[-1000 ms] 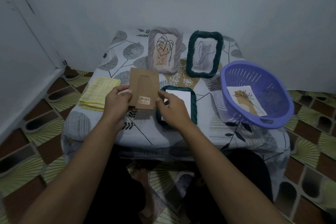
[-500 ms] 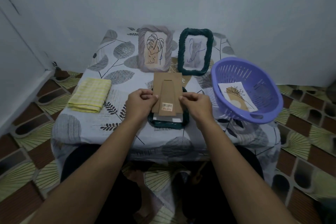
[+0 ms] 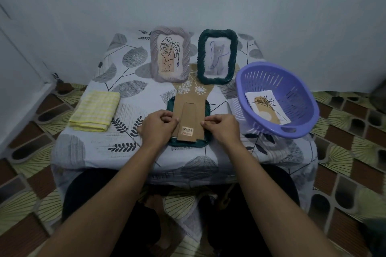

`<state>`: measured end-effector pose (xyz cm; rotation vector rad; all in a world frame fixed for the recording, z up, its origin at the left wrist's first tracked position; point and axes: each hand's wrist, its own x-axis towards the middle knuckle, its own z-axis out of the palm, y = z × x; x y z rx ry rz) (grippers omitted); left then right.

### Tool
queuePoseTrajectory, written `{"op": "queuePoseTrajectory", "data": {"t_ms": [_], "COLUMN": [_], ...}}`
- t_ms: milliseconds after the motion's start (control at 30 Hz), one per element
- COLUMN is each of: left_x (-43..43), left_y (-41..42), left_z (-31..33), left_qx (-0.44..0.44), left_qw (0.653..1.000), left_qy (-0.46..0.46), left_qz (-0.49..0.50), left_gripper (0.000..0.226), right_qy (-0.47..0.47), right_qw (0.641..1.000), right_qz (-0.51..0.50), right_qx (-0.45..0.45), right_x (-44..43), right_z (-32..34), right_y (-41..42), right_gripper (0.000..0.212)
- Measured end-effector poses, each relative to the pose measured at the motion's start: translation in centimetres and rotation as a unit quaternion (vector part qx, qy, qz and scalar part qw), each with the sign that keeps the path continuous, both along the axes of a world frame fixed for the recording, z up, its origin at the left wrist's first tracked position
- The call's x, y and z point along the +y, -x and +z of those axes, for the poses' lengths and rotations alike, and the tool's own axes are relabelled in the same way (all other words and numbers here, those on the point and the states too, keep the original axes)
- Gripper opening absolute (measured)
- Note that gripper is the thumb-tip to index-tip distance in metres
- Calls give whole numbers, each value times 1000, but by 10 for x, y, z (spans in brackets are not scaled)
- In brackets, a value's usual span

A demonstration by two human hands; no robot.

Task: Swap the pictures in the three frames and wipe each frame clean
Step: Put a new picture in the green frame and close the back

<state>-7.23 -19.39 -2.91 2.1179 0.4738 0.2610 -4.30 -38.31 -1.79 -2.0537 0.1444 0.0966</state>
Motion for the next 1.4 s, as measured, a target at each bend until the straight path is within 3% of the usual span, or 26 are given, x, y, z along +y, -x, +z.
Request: {"op": "queuePoseTrajectory", "data": {"t_ms": [300,533,900,1133,1400], "left_x": [2,3,3,13,26], "left_y": [-2,-3,-3,-11,-24], "left_z": [-6,-8,-8,-10,-14], "left_qx": [-4,17,26,55,86], "left_qw": [999,998,998,998,993], "left_qy": [-34,-59,-65,-24,7], "left_qz": [4,8,4,-33,-80], "left_gripper": [13,25,29,49,41], "right_qy": [80,164,166,153,207], "right_qw": [996,985,984,987,977], "right_qz": [11,37,32,48,59], "right_qx": [-22,-46,-52,-18,-3], "right_x": [2,3,3,3,9], "right_z": [-4,-6,-4,-1,3], "right_y": [-3,-3,-1,-4,-7], "right_gripper": [25,27,27,34,45]}}
